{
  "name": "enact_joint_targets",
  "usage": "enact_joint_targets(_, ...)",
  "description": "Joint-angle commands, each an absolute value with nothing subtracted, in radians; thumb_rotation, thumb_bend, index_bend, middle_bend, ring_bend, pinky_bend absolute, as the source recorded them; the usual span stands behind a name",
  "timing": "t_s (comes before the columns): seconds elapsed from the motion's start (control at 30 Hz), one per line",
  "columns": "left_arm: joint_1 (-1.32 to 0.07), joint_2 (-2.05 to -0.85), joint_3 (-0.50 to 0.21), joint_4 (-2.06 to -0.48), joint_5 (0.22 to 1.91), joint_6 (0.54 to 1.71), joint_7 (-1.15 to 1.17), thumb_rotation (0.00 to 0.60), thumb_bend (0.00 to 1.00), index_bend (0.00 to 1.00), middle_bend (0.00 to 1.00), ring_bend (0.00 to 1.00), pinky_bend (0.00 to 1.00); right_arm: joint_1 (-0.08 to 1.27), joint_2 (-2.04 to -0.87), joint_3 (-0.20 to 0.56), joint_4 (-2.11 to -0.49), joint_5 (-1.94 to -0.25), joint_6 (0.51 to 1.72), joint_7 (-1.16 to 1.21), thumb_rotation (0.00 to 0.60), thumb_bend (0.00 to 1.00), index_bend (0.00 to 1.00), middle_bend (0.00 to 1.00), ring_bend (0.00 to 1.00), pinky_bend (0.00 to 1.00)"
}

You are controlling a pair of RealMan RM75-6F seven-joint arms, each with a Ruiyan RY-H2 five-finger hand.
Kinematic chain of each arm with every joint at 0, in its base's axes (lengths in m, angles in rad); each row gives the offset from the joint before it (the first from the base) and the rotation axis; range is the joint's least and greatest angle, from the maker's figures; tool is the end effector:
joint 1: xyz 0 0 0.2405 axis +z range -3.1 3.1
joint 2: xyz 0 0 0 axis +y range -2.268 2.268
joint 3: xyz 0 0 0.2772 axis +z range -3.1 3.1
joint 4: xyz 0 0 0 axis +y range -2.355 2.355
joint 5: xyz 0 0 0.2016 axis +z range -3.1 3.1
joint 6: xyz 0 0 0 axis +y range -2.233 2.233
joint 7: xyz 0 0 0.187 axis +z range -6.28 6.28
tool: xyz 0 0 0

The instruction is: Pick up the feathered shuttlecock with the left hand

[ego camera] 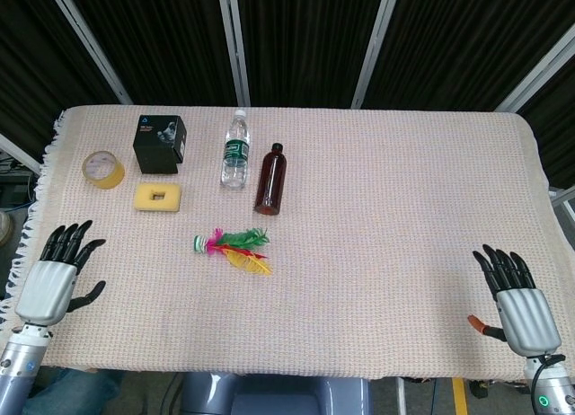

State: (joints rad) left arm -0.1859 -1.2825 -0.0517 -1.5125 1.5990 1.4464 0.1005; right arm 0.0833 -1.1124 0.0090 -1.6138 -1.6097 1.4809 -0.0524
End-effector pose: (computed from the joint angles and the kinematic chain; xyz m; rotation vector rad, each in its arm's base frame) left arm -0.2922 0.2553 0.1156 -1.5567 -0.7875 -0.9814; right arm -0.3126 -0.2148 0.1619 1.5213 -0.8457 0.8901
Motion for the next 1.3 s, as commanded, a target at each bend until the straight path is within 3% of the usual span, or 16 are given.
enact_joint_targets(0.03,-0.237,-1.35,-0.071,-1.444,1.622,1.415,0.049,0.6,0.33,0.34,0.0,0.0,0.0,0.091,-1.111,0.01,-1.609,-1.604,1.468,-0.041,0.6,0.01,0.0,0.0,0.0,0.0)
enact_joint_targets(0.2,-0.335,-1.479,-0.071,-1.365,1.628,1.29,0.042,0.6,0.34,0.37,0.0,0.0,0.0,0.094,-1.114,0.017,-1.6,-1.594,1.466,-0.027,0.6,0.0,0.0,0.0,0.0,0.0)
enact_joint_targets(0.4,-0.42,-1.632,-0.092,-1.237,1.623,1.224,0.03,0.6,0.31,0.37,0.0,0.0,0.0,0.093,-1.101,0.017,-1.59,-1.597,1.473,0.016,0.6,0.0,0.0,0.0,0.0,0.0)
enact_joint_targets(0.6,-0.493,-1.772,-0.103,-1.119,1.659,1.235,-0.024,0.6,0.31,0.36,0.0,0.0,0.0,0.085,-1.085,0.013,-1.589,-1.608,1.492,0.054,0.6,0.0,0.0,0.0,0.0,0.0)
enact_joint_targets(0.87,-0.564,-1.866,-0.111,-1.026,1.669,1.227,-0.05,0.6,0.31,0.32,0.0,0.0,0.0,0.076,-1.068,0.002,-1.589,-1.625,1.508,0.09,0.6,0.0,0.0,0.0,0.0,0.0)
enact_joint_targets(1.3,-0.686,-2.023,-0.138,-0.836,1.616,1.118,-0.097,0.6,0.31,0.35,0.0,0.0,0.0,0.06,-1.038,-0.01,-1.579,-1.658,1.55,0.175,0.6,0.0,0.0,0.0,0.0,0.0)
